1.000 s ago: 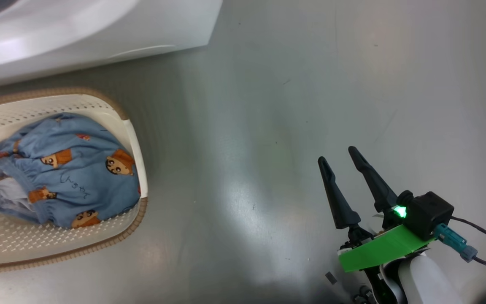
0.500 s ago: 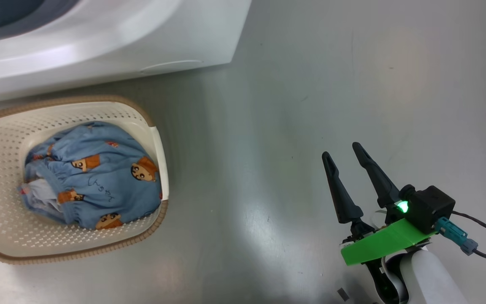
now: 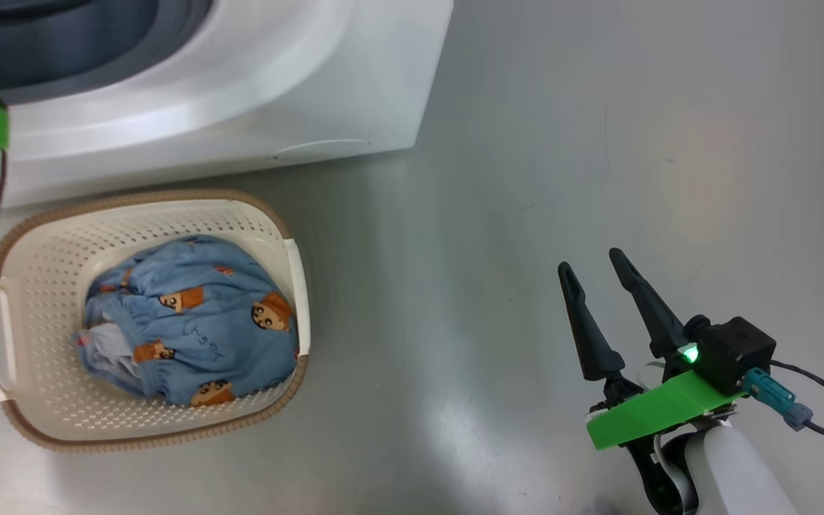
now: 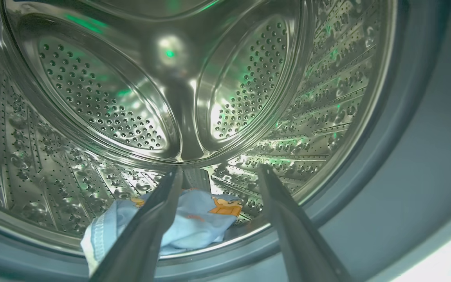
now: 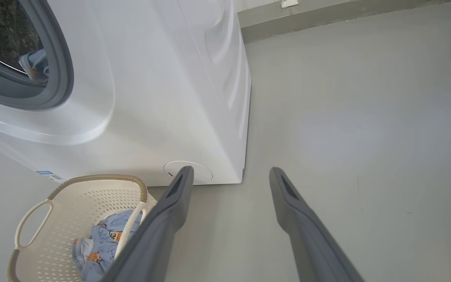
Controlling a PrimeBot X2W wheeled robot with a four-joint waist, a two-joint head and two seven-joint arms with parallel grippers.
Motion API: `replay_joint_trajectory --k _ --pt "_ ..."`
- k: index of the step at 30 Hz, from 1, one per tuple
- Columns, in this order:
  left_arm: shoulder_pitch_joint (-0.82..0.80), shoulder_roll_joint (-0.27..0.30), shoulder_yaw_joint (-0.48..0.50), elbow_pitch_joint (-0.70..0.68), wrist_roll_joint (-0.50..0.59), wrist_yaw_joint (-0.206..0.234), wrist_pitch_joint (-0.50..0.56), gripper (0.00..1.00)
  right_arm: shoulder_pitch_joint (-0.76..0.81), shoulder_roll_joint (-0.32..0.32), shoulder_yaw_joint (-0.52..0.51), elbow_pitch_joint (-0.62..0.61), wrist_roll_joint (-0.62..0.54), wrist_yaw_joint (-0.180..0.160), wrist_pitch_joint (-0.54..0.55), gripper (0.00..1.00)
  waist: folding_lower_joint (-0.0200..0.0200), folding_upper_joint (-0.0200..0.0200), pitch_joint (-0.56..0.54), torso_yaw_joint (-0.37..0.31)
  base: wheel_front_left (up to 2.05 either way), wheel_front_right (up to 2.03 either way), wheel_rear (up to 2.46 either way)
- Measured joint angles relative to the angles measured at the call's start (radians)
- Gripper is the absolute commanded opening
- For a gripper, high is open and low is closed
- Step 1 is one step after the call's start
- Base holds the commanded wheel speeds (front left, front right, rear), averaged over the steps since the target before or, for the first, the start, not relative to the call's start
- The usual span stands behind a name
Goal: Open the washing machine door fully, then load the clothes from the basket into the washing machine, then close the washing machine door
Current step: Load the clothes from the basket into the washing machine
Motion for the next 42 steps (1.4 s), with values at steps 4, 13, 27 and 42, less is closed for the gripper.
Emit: replay_joint_trajectory --k 4,13,27,42 --pt "0.07 -0.016 0.03 -0.035 0.028 0.0 0.0 1.0 0.001 -0.001 -0.004 0.015 0.0 0.0 0.0 1.0 0.0 0.0 -0.033 0.01 0.0 0.0 0.0" --pt "0.24 -0.053 0.097 -0.122 0.107 0.0 0.0 1.0 0.012 -0.002 -0.006 0.04 0.0 0.0 0.0 1.0 0.0 0.0 -0.122 0.025 0.0 0.0 0.0" --pt "0.529 -0.149 0.255 -0.241 0.194 0.0 0.0 1.0 0.084 -0.001 -0.026 0.055 -0.002 0.0 0.0 1.0 0.0 0.0 -0.268 0.035 0.0 0.0 0.0" --pt "0.783 -0.229 0.387 -0.366 0.311 0.0 0.0 1.0 0.12 -0.001 -0.035 0.071 -0.011 0.0 0.0 1.0 0.0 0.0 -0.389 0.029 0.0 0.0 0.0"
